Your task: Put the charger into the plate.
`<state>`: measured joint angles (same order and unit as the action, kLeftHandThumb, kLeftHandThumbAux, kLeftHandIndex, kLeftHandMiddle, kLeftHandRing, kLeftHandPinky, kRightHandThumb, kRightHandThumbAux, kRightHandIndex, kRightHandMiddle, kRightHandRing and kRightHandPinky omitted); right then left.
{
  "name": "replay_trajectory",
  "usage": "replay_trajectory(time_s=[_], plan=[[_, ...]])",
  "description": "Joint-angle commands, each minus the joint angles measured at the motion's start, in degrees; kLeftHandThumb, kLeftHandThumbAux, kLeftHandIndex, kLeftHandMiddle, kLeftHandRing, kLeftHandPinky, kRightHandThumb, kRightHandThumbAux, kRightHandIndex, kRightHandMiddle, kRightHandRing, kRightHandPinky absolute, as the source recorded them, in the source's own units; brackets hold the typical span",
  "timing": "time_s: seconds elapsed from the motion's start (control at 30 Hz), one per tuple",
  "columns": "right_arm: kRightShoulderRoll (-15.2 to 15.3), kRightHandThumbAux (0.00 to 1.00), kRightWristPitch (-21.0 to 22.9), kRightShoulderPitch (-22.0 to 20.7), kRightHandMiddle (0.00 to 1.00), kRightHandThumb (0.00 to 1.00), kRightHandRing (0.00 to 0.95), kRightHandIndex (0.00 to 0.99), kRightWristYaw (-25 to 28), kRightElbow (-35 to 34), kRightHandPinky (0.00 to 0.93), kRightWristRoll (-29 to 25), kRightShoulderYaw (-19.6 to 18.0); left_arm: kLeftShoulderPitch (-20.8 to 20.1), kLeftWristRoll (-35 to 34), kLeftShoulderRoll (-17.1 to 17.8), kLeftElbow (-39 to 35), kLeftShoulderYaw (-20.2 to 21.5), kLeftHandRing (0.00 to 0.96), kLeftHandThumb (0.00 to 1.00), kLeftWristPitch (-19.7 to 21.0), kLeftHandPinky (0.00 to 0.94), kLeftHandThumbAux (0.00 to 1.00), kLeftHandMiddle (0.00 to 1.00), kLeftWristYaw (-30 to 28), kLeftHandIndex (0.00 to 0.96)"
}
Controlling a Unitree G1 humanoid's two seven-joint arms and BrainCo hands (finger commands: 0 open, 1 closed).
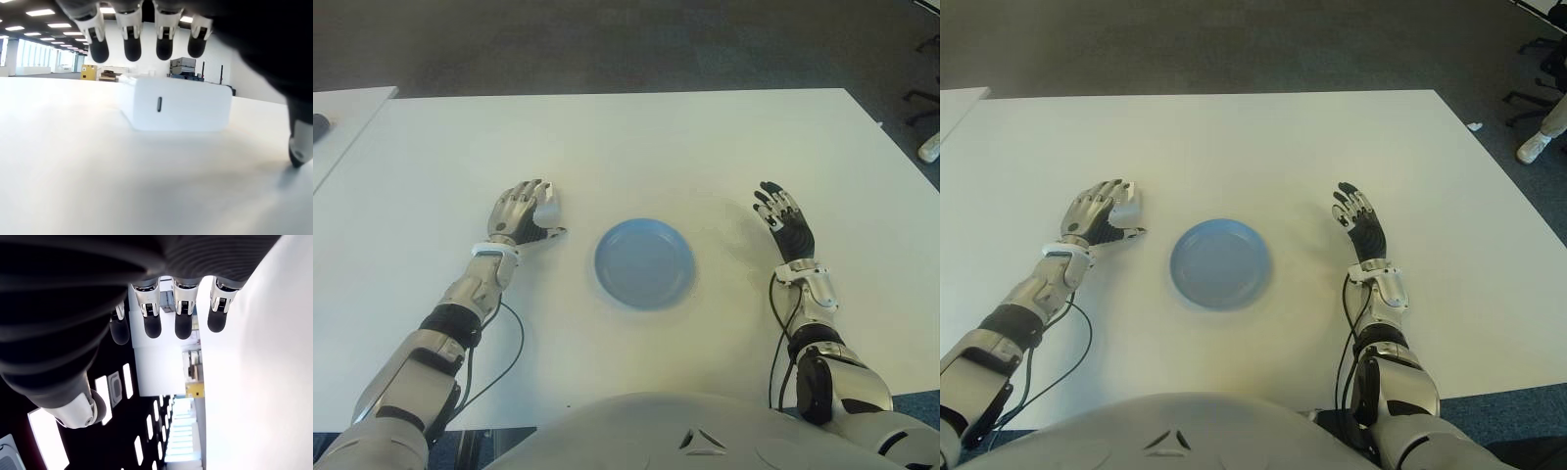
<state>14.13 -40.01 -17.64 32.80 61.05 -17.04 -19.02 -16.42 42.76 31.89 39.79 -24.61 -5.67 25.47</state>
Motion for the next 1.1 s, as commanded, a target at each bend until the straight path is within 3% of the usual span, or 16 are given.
replay_trajectory(time_s=[0.03, 0.77, 1.1], plan=[[-1.9, 0.666, 2.8, 3.5, 0.101, 0.248, 0.080, 0.121, 0.0, 2.9, 0.065, 0.3, 0.3, 0.4, 1.2, -2.4, 3.5, -1.9, 0.000, 0.022, -1.0, 0.000, 0.520, 0.000, 0.5, 0.000], [-1.4, 0.666, 3.1, 3.4, 0.101, 0.248, 0.080, 0.121, 0.5, 3.0, 0.065, 0.1, 0.0, 0.9, 0.6, -6.5, 9.1, -3.1, 0.000, 0.002, -3.1, 0.000, 0.524, 0.000, 3.2, 0.000], [-1.6, 0.666, 2.9, 3.6, 0.101, 0.248, 0.080, 0.121, 0.4, 2.9, 0.065, 0.2, 0.1, 2.4, -0.1, -7.6, 8.1, -2.3, 0.000, 0.000, -4.2, 0.000, 0.544, 0.000, 5.3, 0.000]])
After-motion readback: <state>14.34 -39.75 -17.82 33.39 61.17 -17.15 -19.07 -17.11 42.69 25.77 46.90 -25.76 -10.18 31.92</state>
